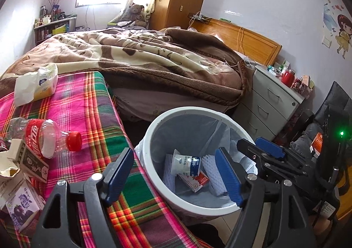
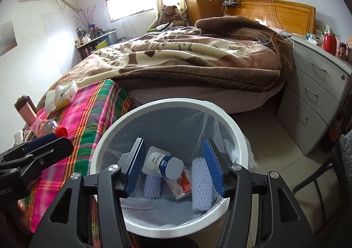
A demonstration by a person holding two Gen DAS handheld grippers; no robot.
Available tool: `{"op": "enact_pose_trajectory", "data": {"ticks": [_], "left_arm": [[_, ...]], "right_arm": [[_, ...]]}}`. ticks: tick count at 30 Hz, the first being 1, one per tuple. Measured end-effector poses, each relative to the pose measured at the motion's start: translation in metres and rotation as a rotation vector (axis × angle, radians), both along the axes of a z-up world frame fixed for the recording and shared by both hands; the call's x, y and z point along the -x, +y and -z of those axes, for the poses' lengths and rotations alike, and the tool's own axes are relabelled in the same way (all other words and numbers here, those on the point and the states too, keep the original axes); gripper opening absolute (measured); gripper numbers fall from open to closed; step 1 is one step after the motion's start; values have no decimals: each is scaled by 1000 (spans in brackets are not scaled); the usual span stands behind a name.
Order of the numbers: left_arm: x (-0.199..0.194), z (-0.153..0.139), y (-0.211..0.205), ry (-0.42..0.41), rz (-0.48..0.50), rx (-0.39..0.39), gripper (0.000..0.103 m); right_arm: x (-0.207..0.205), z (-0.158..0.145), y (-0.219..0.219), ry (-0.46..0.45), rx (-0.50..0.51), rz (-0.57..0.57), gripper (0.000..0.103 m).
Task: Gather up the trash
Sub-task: 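Open the right tool to drop the foam sleeve into the bin, then move both tools back over the remaining items on the bedspread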
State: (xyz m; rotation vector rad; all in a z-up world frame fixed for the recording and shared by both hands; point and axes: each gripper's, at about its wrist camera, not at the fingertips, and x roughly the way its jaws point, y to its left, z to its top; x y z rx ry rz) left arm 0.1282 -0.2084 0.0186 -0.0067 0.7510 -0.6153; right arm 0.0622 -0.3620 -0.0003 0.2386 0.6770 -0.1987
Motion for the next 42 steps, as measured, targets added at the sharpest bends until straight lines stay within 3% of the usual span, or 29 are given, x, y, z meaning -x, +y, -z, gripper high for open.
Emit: {"op": "enact_pose_trajectory", "data": {"ticks": [16,42], "left_arm": [[8,-8,71,-41,-123,13,78],[10,0,212,-50,-440,18,79]], "right_arm": [[4,-12,45,-60,-15,-96,62],[-11,-5,140,-65,-68,-331,64]]}}
